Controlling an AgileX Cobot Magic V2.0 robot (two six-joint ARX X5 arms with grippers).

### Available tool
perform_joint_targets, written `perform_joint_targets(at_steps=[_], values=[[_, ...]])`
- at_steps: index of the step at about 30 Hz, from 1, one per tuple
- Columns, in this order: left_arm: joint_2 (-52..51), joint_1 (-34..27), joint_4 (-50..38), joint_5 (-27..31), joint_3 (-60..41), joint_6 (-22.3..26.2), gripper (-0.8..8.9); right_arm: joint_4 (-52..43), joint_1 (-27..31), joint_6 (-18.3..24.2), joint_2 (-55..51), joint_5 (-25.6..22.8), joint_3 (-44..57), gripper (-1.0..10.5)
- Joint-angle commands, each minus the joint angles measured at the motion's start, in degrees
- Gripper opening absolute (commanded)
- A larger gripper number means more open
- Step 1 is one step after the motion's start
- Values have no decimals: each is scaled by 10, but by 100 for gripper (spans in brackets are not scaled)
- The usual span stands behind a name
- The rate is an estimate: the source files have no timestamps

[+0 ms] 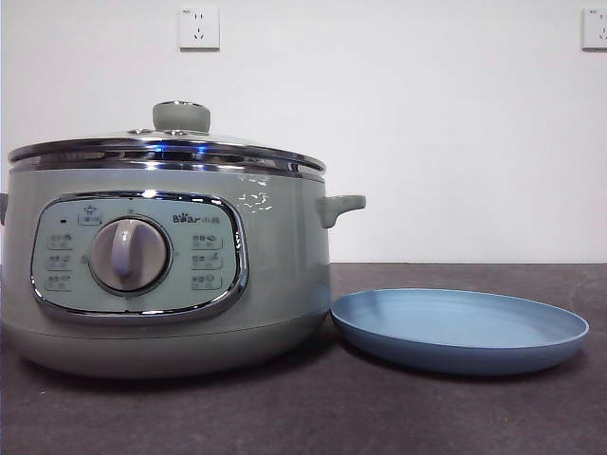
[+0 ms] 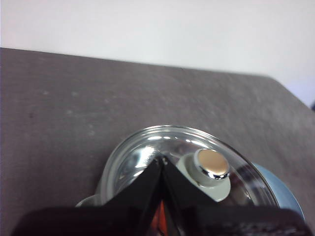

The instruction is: Take the pumpkin out from the steamer,put the pumpkin in the blue plate,close the lid

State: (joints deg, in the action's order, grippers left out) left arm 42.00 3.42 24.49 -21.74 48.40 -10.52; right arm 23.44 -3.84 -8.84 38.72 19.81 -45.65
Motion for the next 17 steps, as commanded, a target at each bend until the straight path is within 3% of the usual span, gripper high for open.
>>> perform_joint_targets(at_steps=[1, 4, 6, 8, 9, 11, 17], values=[[31, 0, 26, -20, 39, 39, -1, 36, 0, 62, 52, 46, -44, 88], [53, 0, 40, -38, 65, 55, 28, 64, 0, 64, 96, 49, -78, 302], [61, 0, 39, -43, 73, 61, 182, 73, 0, 64, 118, 54, -92, 418], [64, 0, 37, -42, 75, 61, 397, 76, 0, 64, 131, 54, -99, 545], [65, 0, 38, -42, 75, 61, 450, 77, 0, 64, 136, 54, -100, 601], [66, 1, 41, -42, 75, 55, 472, 79, 0, 64, 141, 54, -100, 675], [90, 24, 39, -41, 83, 45, 472, 80, -1, 64, 142, 57, -100, 661]])
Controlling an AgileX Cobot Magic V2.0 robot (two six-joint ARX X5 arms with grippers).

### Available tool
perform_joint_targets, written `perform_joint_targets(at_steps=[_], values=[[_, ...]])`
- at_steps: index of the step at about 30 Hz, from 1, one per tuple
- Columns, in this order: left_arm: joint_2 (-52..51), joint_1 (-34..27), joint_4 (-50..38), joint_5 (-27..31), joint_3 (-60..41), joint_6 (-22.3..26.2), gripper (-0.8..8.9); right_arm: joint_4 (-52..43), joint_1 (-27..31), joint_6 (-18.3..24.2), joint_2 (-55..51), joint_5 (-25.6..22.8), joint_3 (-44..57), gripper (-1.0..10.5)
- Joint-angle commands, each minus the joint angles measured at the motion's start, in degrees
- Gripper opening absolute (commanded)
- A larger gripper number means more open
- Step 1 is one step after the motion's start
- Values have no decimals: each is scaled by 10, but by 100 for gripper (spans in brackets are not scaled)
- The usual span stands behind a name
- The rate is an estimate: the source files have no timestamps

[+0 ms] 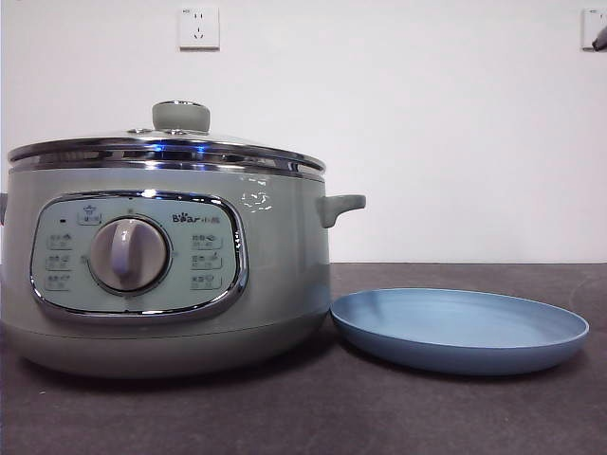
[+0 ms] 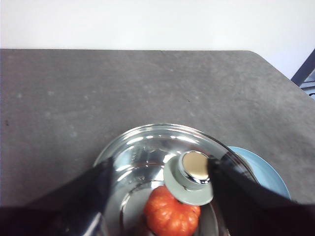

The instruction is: Take the pumpkin out from the steamer,put the pumpkin in the blue plate,close the lid

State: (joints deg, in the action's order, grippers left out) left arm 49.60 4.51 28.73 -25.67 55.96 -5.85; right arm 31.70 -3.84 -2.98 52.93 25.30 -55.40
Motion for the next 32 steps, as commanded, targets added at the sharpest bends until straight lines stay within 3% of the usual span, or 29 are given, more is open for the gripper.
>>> perform_joint_targets(at_steps=[1, 6, 14, 24, 32], values=[[22, 21, -3, -1, 13, 0, 472, -3, -1, 5, 0, 3, -2, 661], [85, 87, 9, 12, 58, 8, 472, -3, -1, 5, 0, 2, -2, 661], [201, 179, 48, 109, 127, 50, 472, 0, -1, 5, 0, 2, -2, 661], [299, 216, 46, 152, 134, 62, 471, 1, -1, 5, 0, 2, -2, 661], [316, 231, 84, 193, 134, 78, 436, 2, -1, 5, 0, 1, -2, 661]])
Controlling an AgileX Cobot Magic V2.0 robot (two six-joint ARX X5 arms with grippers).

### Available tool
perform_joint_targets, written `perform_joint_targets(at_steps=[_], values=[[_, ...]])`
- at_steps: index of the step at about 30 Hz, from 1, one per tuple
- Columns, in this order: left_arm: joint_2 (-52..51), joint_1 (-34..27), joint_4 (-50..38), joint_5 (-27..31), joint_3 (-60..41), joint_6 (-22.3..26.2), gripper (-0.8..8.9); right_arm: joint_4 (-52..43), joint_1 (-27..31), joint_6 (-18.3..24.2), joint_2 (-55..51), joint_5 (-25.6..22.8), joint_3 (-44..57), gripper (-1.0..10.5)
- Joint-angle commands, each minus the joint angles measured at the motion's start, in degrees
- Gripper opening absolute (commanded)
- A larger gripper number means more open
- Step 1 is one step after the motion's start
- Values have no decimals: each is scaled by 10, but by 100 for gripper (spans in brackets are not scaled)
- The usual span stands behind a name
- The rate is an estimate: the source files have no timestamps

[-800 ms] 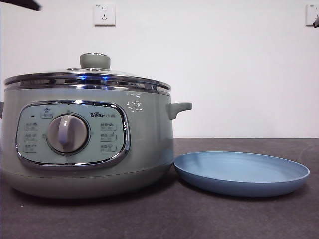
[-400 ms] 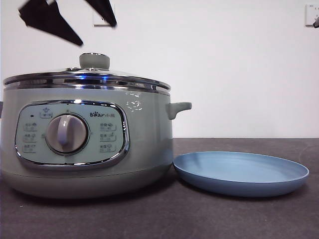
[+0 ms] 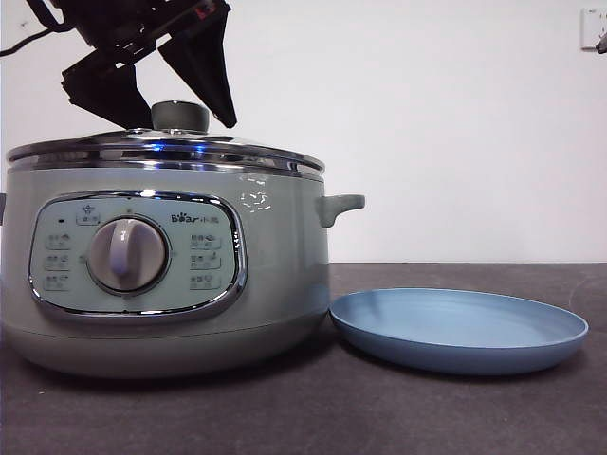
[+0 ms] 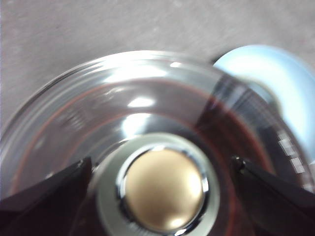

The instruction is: Take the pumpkin out from the steamer,put the pumpkin in the blue plate,close the lid

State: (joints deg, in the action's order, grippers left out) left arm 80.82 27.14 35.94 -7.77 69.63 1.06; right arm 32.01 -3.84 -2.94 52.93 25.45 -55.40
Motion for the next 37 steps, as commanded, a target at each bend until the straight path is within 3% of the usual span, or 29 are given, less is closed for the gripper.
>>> perform_joint_targets(at_steps=[1, 6, 16, 20, 23, 29, 37], values=[[4, 6, 12, 19, -2, 12, 383, -1, -1, 5, 0, 0, -2, 661], [4, 7, 12, 20, -2, 22, -10, -1, -1, 4, 0, 0, -2, 661], [-4, 7, -13, 23, -2, 22, -9, -4, -1, -6, 0, 4, -2, 661], [-37, 7, -24, 36, -1, 22, -9, -16, -5, -6, 2, 46, -7, 659], [-73, 7, -25, 54, -1, 22, -9, -15, -19, -7, 14, 42, -24, 659], [-170, 7, -24, 109, -1, 22, -9, 3, -88, -3, 71, 43, -90, 662], [-294, 7, 8, 211, -1, 22, -9, 100, -224, 42, 223, 21, -246, 734]])
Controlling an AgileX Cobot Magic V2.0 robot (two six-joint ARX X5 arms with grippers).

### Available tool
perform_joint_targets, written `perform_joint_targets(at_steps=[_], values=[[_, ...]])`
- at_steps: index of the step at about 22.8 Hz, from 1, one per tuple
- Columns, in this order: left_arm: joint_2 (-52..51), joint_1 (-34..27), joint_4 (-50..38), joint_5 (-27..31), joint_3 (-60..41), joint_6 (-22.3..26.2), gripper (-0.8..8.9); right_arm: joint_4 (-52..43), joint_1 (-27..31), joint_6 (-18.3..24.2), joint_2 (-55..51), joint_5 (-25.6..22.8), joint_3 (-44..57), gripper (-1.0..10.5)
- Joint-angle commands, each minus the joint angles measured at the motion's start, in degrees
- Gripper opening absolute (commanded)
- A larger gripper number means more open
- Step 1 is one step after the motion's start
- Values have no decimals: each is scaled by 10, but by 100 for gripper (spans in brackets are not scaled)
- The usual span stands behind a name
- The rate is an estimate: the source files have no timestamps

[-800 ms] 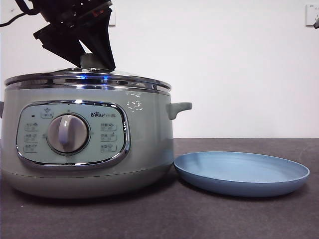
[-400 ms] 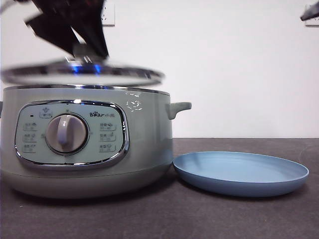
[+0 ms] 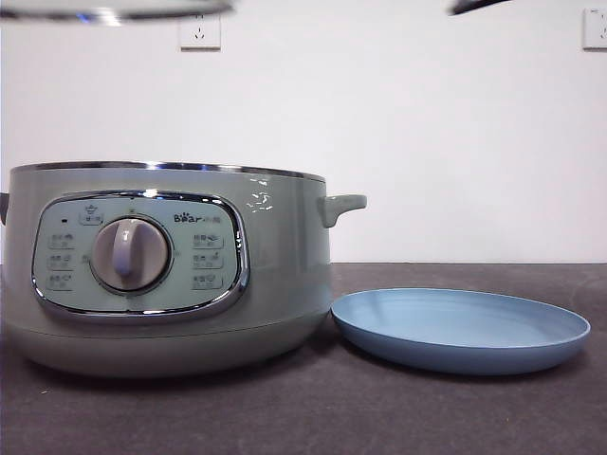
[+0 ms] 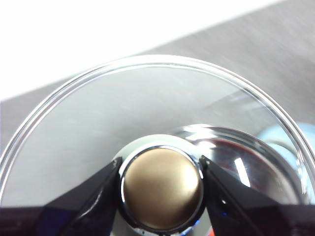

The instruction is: Take the pumpkin out from the steamer,put the pumpkin in the blue plate,close the lid

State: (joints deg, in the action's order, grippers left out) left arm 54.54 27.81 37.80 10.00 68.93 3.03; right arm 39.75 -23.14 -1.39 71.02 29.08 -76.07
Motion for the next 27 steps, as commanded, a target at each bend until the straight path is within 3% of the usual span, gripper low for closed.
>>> perform_joint_targets(at_steps=[1, 9, 13, 17, 27], values=[[-46, 0, -3, 51, 6, 2, -9, 40, -48, 36, 65, -32, -63, 734], [-128, 0, 48, 157, 6, 2, -9, 170, -167, 87, 245, -158, -253, 735], [-151, 0, 67, 170, 6, 2, -9, 177, -229, 115, 341, -218, -312, 734], [-149, -1, 90, 169, 6, 0, -9, 147, -258, 144, 410, -236, -313, 734], [-149, -1, 103, 166, 6, -3, -9, 95, -257, 180, 532, -260, -313, 720]])
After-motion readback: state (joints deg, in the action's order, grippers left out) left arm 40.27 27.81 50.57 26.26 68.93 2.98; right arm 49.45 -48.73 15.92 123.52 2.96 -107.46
